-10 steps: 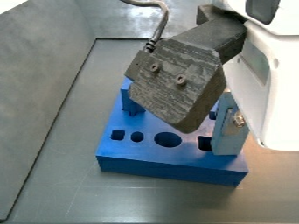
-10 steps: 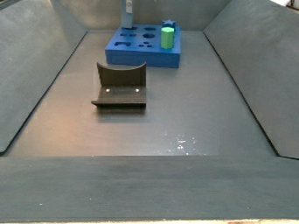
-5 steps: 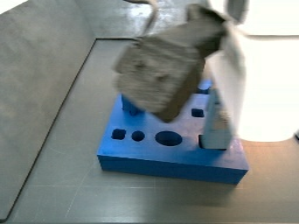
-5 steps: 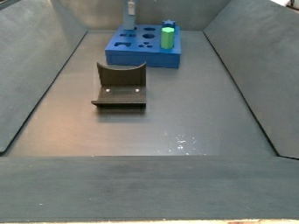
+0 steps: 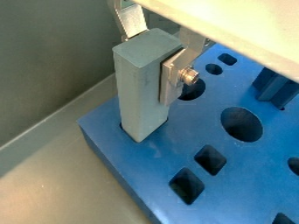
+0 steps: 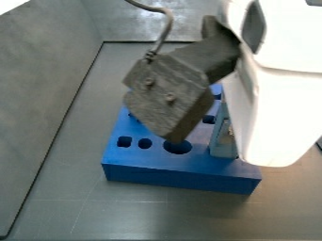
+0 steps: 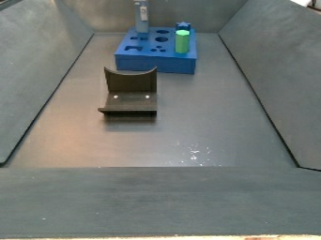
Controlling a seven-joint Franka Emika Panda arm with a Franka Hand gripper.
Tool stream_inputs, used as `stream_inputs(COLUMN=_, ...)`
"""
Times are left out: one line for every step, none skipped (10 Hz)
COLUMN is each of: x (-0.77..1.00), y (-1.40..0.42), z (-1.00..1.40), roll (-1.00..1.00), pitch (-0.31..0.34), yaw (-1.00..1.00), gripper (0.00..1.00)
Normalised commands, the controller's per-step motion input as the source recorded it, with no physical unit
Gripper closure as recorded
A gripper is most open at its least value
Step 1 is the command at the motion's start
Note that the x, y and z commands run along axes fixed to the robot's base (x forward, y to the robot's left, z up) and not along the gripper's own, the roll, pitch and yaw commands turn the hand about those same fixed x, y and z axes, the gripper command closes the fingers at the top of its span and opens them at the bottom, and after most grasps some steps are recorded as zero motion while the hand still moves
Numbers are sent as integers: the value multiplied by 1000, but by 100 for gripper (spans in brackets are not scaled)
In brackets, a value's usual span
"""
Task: Pick up the rectangle object. Move up. Place the rectangle object on the fixture. Regrasp the rectangle object. Move to above the board. Insert the rectangle object.
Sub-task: Insert the rectangle object.
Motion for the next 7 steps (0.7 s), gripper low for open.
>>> stream_inputs(x=120, y=0, z=-291, roll=-131, pitch=400, yaw=-49, gripper=100)
stream_inputs(x=397, y=0, z=-374, roll=-214, pitch=746, yaw=-197, gripper=100)
stream_inputs(x=0, y=0, z=-154, roll=17, pitch=-6, yaw=0, gripper=100)
stream_inputs(x=37, y=-14, z=-969, roll=37, pitch=229, yaw=0, gripper=100)
stream_inputs(x=157, y=-20, z=-1000, roll=34, pitch=151, yaw=0, gripper=100)
stream_inputs(x=254, y=-31, z=-1000, roll=0, pitch=40, yaw=-29, gripper=100)
stream_inputs(x=331, y=-34, z=-1000, roll=0, pitch=0, yaw=0, gripper=100)
